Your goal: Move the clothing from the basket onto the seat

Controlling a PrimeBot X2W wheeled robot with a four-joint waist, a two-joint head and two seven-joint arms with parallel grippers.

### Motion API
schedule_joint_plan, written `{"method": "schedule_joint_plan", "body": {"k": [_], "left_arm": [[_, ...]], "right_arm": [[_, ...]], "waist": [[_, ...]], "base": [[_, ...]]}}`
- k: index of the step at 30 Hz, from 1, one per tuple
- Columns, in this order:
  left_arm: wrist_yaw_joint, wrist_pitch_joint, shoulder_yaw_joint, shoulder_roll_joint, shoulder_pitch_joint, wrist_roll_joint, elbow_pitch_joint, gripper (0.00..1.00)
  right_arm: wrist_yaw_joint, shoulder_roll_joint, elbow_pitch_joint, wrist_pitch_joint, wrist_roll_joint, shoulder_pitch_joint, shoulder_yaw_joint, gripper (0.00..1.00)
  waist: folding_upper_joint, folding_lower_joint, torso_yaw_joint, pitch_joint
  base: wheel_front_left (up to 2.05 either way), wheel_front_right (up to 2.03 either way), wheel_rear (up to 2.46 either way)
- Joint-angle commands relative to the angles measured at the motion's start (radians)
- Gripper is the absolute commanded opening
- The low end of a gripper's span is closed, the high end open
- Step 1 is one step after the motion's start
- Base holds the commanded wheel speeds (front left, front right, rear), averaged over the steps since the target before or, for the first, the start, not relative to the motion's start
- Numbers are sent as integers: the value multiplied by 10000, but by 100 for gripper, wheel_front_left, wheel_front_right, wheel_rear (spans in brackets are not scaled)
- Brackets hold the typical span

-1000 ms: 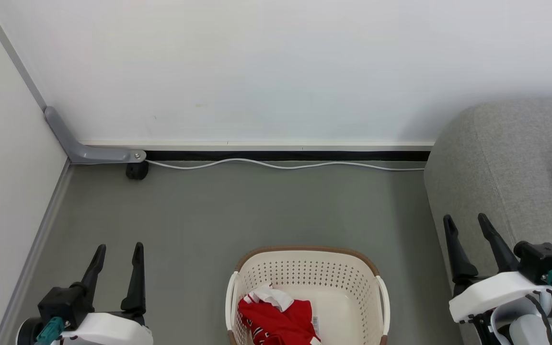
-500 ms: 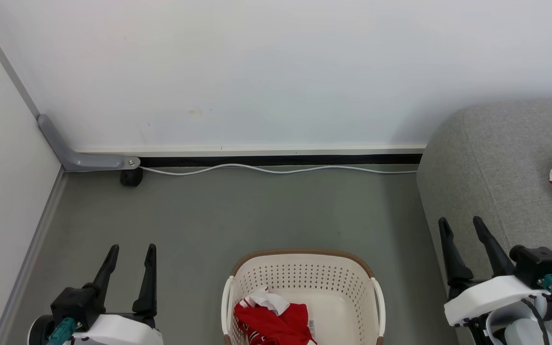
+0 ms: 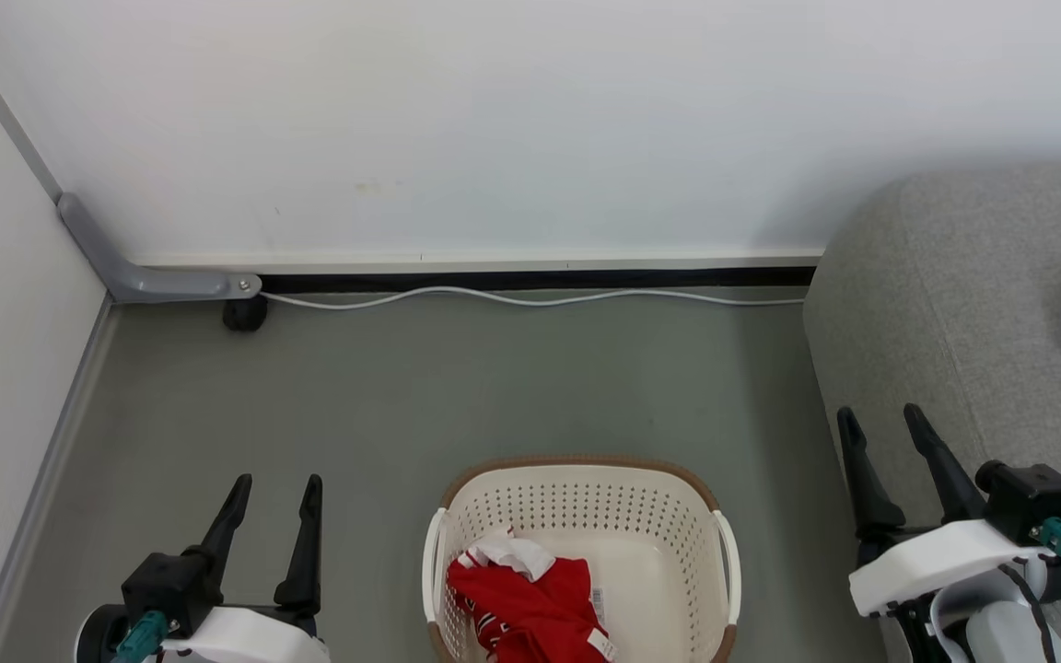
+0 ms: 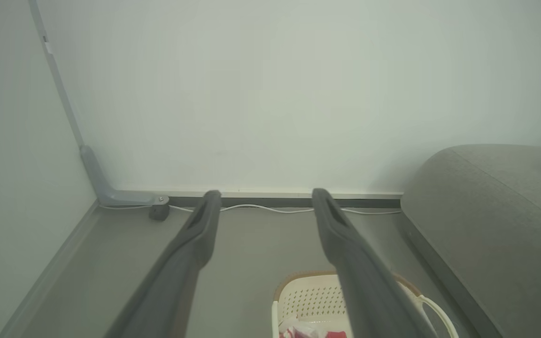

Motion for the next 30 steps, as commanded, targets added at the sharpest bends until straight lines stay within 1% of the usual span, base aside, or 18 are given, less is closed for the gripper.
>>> {"method": "schedule_joint_plan", "body": {"k": [1, 7, 10, 11, 14, 23, 30], "left_arm": [[-72, -51, 261, 71, -301, -54, -191, 100], [-72, -51, -139, 67, -821, -343, -33, 100], [-72, -51, -444, 66, -1206, -497, 90, 100], [-72, -51, -656, 66, -1493, -590, 205, 100], [-54, -51, -993, 66, -1932, -737, 424, 100], [45, -51, -1995, 65, -3354, -1094, 1616, 100], [23, -51, -2923, 65, -4550, -1322, 2643, 100]], "right_arm": [[29, -106, -322, -59, -86, -409, 205, 100], [29, -283, -690, -59, -174, -1089, 251, 100], [29, -331, -913, -59, -254, -1486, 213, 100], [29, -327, -1043, -59, -281, -1730, 217, 100], [29, -345, -1222, -59, -321, -2086, 215, 100], [29, -417, -1744, -59, -436, -3210, 319, 100], [29, -413, -2049, -59, -499, -4062, 485, 100]], "waist": [[-1, 0, -19, 207], [-1, 0, -86, 1445], [-1, 0, -95, 2175], [-1, 0, -99, 2653], [-1, 0, -108, 3350], [-1, 0, -276, 5237], [-1, 0, -516, 6409]], "base": [[0, 0, 0], [0, 0, 0], [0, 0, 0], [0, 0, 0], [0, 0, 0], [0, 0, 0], [0, 0, 0]]}}
